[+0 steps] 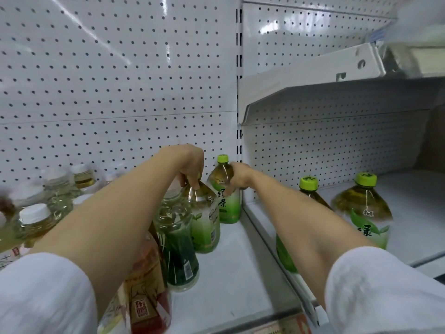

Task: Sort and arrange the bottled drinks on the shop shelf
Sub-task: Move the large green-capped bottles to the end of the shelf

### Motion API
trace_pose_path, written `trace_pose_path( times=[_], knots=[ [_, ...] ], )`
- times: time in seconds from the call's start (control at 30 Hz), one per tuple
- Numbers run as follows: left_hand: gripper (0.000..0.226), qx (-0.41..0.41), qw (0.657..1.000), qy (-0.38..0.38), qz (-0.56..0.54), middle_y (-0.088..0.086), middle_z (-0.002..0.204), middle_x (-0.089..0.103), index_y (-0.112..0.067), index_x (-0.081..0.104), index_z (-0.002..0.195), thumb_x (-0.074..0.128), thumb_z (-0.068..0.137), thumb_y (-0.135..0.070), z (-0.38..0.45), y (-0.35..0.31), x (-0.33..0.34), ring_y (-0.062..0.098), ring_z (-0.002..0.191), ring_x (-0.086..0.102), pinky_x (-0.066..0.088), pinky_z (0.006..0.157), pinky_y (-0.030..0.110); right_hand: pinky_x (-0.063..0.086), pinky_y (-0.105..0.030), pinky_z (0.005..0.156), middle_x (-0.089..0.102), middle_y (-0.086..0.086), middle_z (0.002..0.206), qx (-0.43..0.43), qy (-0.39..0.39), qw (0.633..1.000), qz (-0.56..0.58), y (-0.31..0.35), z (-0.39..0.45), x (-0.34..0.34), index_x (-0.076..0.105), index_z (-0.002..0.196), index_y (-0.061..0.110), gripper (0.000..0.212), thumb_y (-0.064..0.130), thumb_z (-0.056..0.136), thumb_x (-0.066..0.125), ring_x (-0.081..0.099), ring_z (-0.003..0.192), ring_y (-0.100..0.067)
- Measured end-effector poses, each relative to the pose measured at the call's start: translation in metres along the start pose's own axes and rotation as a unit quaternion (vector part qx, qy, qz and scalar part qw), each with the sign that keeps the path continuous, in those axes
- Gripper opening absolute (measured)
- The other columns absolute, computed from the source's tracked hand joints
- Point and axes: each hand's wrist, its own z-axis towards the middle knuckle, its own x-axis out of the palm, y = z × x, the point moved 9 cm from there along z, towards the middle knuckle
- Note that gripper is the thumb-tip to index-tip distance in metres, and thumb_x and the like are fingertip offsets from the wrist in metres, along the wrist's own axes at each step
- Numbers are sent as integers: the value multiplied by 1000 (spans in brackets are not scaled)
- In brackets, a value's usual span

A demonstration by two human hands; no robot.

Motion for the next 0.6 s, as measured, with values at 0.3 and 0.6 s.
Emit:
trace_pose_path(
  times=[0.3, 0.6],
  knots=[
    [40, 3, 999, -37, -27, 6, 80, 77, -1, 69, 107, 82, 80, -28, 1, -2, -4, 14, 59, 73, 60, 84, 36, 47, -48, 103, 58, -16, 134, 72, 63, 994, -54, -15, -3, -15, 52, 135, 3, 74, -7, 69, 82, 55, 123, -37],
    [37, -19, 998, -50, 18, 2, 70, 61, 0, 59, 101, 73, 89, -31, 2, -38, -18, 22, 88, 69, 55, 93, 34, 52, -36, 95, 62, -13, 129, 85, 61, 983, -148, -23, 5, -17, 58, 129, 2, 59, -1, 75, 81, 63, 111, -30]
  ],
)
